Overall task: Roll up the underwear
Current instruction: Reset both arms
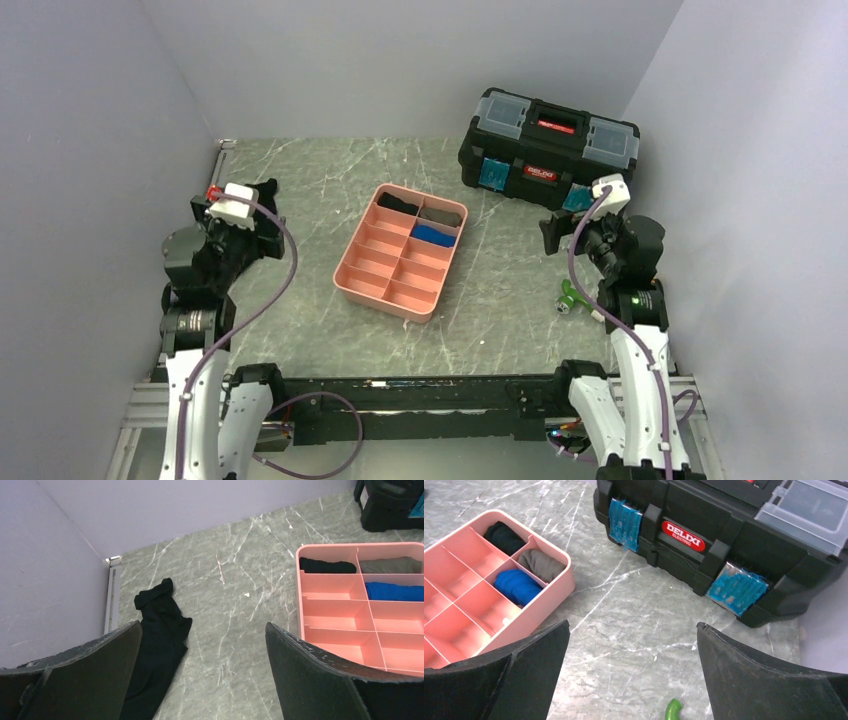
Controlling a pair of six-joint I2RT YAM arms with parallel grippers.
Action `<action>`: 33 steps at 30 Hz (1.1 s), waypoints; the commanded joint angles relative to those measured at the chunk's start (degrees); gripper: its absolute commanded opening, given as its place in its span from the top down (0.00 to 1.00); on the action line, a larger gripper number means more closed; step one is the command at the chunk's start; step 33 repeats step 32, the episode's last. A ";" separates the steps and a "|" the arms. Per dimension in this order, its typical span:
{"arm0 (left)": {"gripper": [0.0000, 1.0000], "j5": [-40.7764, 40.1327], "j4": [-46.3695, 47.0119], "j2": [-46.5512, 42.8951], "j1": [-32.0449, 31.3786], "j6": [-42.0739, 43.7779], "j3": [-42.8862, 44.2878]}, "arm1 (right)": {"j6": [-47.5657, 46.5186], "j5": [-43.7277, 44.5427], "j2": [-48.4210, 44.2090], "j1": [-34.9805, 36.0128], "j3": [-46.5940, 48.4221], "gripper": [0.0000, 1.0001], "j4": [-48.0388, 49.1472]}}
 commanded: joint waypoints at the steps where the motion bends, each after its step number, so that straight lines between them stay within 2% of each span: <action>1: 0.01 1.02 -0.13 -3.28 0.24 0.58 -2.35 | -1.26 3.44 -4.03 -0.14 -1.80 0.00 -3.36; 10: 0.01 2.16 4.49 -3.59 0.24 -0.08 -7.67 | -1.69 3.59 -11.26 -0.16 -5.30 0.00 -3.03; 18: 0.01 2.73 8.28 -3.62 0.24 -2.54 -8.68 | -1.19 2.86 -9.73 -0.16 -4.55 0.00 -3.39; 25: 0.01 3.99 14.57 -13.21 0.33 -0.49 -18.00 | -1.75 4.77 -10.37 -0.15 -5.12 0.00 -3.26; 33: 0.01 5.47 11.64 -9.96 1.38 -0.36 -17.12 | -2.57 6.49 -8.47 -0.09 -4.21 0.00 -4.26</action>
